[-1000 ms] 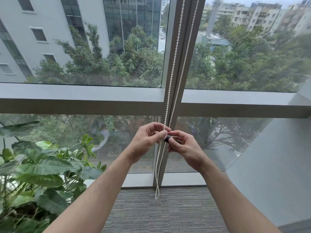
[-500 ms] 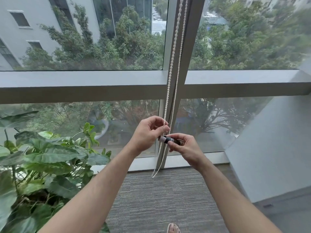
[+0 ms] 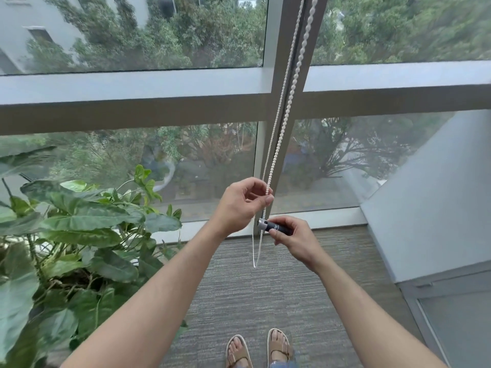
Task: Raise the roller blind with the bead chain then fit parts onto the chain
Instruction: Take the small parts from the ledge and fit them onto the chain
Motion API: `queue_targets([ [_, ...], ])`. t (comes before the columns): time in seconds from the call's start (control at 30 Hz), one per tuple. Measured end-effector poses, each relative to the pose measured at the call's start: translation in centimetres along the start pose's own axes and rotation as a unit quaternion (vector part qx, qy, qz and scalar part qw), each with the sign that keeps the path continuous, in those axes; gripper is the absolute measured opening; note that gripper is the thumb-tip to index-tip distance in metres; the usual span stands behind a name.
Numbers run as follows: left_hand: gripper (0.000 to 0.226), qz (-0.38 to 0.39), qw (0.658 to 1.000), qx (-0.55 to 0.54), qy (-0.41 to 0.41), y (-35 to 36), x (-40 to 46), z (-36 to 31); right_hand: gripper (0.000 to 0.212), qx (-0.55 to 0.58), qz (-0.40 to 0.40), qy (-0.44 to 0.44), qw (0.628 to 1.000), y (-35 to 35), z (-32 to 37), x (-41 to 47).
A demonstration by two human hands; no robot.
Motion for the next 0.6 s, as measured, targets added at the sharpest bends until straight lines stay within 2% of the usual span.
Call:
queue_targets([
  [0.43, 0.015, 0.0, 0.999, 0.026, -0.047, 3.4, -0.4, 5.4, 0.031, -0.196, 0.02, 0.023, 0.98, -1.0, -9.0, 2.9],
  [0.6, 0.014, -0.013, 0.998, 0.027, -0.062, 4.7, 0.0, 8.2, 0.027, -0.213, 0.034, 0.026, 0.976, -1.2, -12.7, 4.6],
])
Point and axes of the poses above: each hand's wrist, its own x-axis towards the middle knuckle, its own y-axis out of the palm, z = x × y, the point moved 2 cm from there along x, towards the middle knuckle
